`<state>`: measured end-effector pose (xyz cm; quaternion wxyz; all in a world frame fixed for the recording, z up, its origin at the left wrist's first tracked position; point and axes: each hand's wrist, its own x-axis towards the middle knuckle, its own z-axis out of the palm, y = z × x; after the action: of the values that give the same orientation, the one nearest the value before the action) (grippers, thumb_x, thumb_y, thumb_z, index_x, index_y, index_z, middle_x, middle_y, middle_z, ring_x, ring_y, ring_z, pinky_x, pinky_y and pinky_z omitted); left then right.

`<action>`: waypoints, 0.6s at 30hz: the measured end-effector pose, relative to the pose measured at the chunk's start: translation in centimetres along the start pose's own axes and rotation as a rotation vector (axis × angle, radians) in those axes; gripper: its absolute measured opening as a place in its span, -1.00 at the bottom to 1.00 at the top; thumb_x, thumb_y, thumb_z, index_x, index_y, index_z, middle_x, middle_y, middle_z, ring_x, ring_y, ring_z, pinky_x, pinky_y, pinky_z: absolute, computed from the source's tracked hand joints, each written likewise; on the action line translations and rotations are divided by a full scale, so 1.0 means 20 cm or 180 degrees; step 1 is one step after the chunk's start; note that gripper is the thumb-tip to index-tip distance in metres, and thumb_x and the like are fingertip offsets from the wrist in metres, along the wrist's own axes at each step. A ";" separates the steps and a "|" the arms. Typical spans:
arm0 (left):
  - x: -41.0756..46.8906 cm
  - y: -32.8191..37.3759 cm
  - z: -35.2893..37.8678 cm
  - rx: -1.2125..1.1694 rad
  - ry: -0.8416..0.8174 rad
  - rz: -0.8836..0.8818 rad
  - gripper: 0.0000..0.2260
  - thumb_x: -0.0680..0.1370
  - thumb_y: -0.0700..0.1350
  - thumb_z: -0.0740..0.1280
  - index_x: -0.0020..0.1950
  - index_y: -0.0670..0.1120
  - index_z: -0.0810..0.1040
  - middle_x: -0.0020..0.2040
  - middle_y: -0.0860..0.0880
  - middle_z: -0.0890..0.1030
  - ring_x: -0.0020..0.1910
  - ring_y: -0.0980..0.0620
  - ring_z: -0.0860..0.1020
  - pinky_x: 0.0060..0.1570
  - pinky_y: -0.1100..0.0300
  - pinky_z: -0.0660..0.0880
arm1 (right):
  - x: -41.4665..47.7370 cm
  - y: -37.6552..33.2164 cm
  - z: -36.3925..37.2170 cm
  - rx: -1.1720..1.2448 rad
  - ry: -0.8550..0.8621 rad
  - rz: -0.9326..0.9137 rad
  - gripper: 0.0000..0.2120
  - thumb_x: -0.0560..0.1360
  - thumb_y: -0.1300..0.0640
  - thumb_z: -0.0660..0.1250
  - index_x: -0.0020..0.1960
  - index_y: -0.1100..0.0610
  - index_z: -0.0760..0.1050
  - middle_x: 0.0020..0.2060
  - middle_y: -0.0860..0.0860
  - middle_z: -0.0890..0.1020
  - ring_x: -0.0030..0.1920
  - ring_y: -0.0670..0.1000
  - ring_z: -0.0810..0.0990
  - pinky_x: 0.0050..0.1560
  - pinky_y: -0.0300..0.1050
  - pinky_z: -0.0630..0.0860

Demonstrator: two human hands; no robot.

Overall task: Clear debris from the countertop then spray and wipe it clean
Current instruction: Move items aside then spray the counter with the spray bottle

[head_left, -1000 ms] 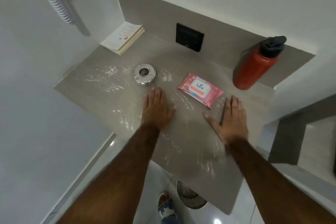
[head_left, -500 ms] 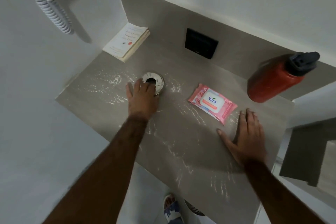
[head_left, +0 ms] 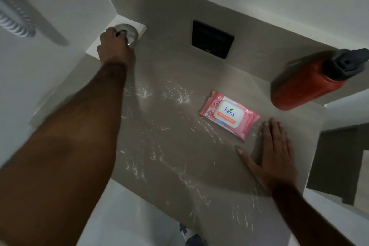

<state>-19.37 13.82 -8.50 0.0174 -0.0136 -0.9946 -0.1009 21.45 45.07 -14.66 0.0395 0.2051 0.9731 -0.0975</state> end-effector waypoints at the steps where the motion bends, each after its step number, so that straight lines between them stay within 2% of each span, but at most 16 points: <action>1: 0.03 0.00 0.02 -0.0118 -0.0011 -0.0019 -0.59 0.56 -0.12 0.31 0.42 -0.07 0.49 0.47 -0.17 0.36 0.44 -0.26 0.33 0.39 -0.12 0.37 | 0.00 0.00 0.00 -0.0013 -0.0009 0.0001 0.06 0.49 -0.57 -0.02 0.70 0.16 -0.01 0.71 0.12 0.02 0.71 0.12 -0.01 0.69 0.19 0.02; 4: 0.17 -0.01 0.07 -0.0230 0.0102 -0.0119 -0.68 0.60 -0.17 0.24 0.36 -0.13 0.51 0.45 -0.21 0.37 0.39 -0.28 0.37 0.36 -0.05 0.38 | 0.00 0.01 0.02 -0.0004 0.0006 0.0006 0.07 0.49 -0.59 -0.05 0.71 0.15 -0.03 0.72 0.11 0.00 0.72 0.10 -0.03 0.69 0.18 0.00; 8: 0.26 -0.05 0.10 -0.0229 0.0037 -0.0029 -0.49 0.56 -0.23 0.29 0.52 -0.11 0.36 0.53 -0.26 0.26 0.48 -0.35 0.26 0.48 -0.10 0.27 | 0.01 0.01 0.03 -0.0026 0.0057 -0.0003 0.06 0.49 -0.59 -0.04 0.71 0.15 -0.02 0.72 0.10 0.00 0.72 0.09 -0.02 0.69 0.17 0.00; 10: 0.22 0.00 0.09 -0.0533 0.0147 -0.0239 -0.43 0.53 -0.12 0.33 0.54 -0.14 0.30 0.56 -0.25 0.23 0.54 -0.29 0.21 0.51 -0.10 0.18 | 0.01 0.01 0.03 -0.0035 0.0054 -0.0002 0.06 0.49 -0.59 -0.04 0.71 0.14 -0.02 0.72 0.09 0.00 0.72 0.09 -0.02 0.69 0.17 0.01; 12: 0.05 0.14 0.07 -0.1166 0.0302 -0.0284 -0.41 0.48 -0.06 0.29 0.49 -0.19 0.32 0.53 -0.25 0.30 0.54 -0.24 0.26 0.51 -0.01 0.23 | 0.01 0.01 0.03 -0.0027 0.0052 0.0009 0.05 0.49 -0.59 -0.02 0.71 0.14 0.00 0.72 0.10 0.02 0.72 0.10 -0.01 0.69 0.18 0.02; 14: -0.27 0.35 0.09 -0.1308 0.0078 0.0214 -0.41 0.46 -0.10 0.27 0.49 -0.20 0.30 0.51 -0.26 0.31 0.51 -0.25 0.28 0.52 -0.07 0.28 | 0.00 0.00 0.02 -0.0007 0.0055 0.0035 0.05 0.50 -0.57 0.01 0.70 0.15 0.02 0.71 0.11 0.04 0.71 0.11 0.00 0.69 0.20 0.06; 16: -0.67 0.54 0.13 -0.1642 -0.0410 0.0644 -0.41 0.46 0.10 0.24 0.45 -0.13 0.32 0.46 -0.24 0.37 0.44 -0.25 0.35 0.43 -0.19 0.38 | 0.01 0.00 0.01 0.0009 0.0017 0.0048 0.04 0.50 -0.56 0.04 0.71 0.14 0.00 0.71 0.11 0.02 0.71 0.11 -0.01 0.69 0.21 0.06; 18: -1.02 0.71 0.18 -0.1527 -0.0675 0.0865 -0.27 0.45 0.34 0.20 0.51 -0.06 0.29 0.54 -0.20 0.30 0.52 -0.23 0.27 0.50 -0.17 0.30 | 0.01 0.00 0.01 0.0081 -0.0005 0.0079 0.00 0.52 -0.53 0.02 0.71 0.12 -0.03 0.72 0.10 0.00 0.71 0.09 -0.04 0.69 0.20 0.04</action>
<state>1.33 28.01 -9.88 -0.0770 -0.1608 -0.9277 -0.3280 21.33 45.01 -14.85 0.0389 0.2175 0.9691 -0.1095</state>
